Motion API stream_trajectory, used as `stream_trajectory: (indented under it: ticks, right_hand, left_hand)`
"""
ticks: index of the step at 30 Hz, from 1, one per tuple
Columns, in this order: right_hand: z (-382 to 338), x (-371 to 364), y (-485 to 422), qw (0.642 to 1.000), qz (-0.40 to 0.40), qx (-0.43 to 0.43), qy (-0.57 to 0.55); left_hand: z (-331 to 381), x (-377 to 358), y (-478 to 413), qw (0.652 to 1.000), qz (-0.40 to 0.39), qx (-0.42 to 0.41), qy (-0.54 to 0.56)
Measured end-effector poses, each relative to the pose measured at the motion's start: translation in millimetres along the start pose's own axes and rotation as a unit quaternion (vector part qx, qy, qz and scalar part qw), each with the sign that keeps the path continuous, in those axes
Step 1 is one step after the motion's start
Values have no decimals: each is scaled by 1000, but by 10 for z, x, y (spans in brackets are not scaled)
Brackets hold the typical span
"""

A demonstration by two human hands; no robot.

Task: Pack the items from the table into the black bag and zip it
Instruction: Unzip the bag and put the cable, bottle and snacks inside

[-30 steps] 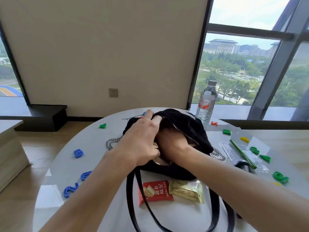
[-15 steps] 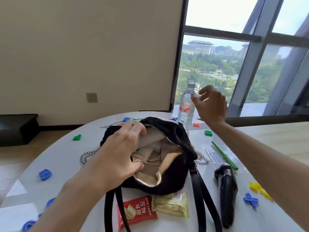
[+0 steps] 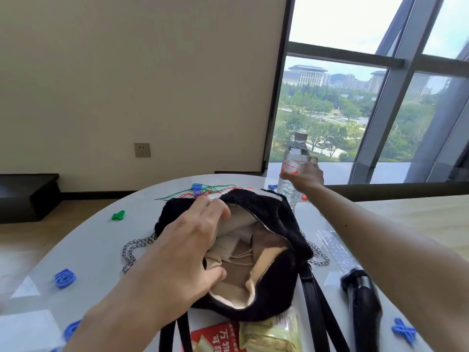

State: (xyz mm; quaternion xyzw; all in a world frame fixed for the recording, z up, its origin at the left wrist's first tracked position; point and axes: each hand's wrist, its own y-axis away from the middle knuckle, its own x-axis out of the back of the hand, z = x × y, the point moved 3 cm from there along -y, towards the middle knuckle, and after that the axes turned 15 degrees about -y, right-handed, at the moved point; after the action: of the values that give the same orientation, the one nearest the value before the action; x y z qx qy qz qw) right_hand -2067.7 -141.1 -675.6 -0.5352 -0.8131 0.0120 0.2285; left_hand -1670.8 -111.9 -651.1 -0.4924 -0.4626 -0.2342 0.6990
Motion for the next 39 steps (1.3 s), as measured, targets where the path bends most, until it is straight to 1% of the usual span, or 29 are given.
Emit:
stream_trajectory:
  ticks: [3,6,8,11,14,17,20,22,24,27,30,32,34,36,39]
  right_hand:
    - [50,-47,-36,999,20,-10,-27]
    - [42,11,-1,999,32,-1,-36]
    - [-20,119,69,998,32,23,-59]
    - [-251,415,243,987,31,80,-134]
    - [-595,796,513,963,20,107,-247]
    - [-914,1139,929,923,-23,130,-362]
    - [-1161,1370,1512,888,-83,167,-421]
    - [-1203,1405,1907,874,-128,181,-432]
    - [-1174,1341,2283,876,-158,198,-411]
    - [-1089,1094,2696,890,-181,240,-343]
    - [-927,786,2829,891,-202,241,-327]
    - [-849,623,2809,898,-211,254,-291]
    - [-803,521,2740,903,-217,310,-203]
    - [-765,443,2660,895,-226,376,-84]
    - [-732,353,2580,853,-233,453,117]
  left_hand:
    - [5,15,8,1000,0,-1,3]
    - [15,36,26,1000,1,7,14]
    - [11,45,19,1000,-2,14,20]
    - [3,68,1,999,-7,29,30]
    - [-2,73,-11,999,-9,36,36]
    - [-7,70,-24,998,-9,45,34]
    - [-2,75,-33,998,-9,55,32]
    - [13,70,-43,997,-11,64,31]
    - [45,61,-58,997,-14,66,39]
    - [93,63,-84,996,-18,62,58]
    - [83,90,-81,995,-19,75,67]
    - [73,118,-70,994,-16,75,74]
    - [69,145,-66,994,-13,72,85]
    - [53,173,-57,994,-7,78,82]
    - [42,180,-54,996,-8,72,56]
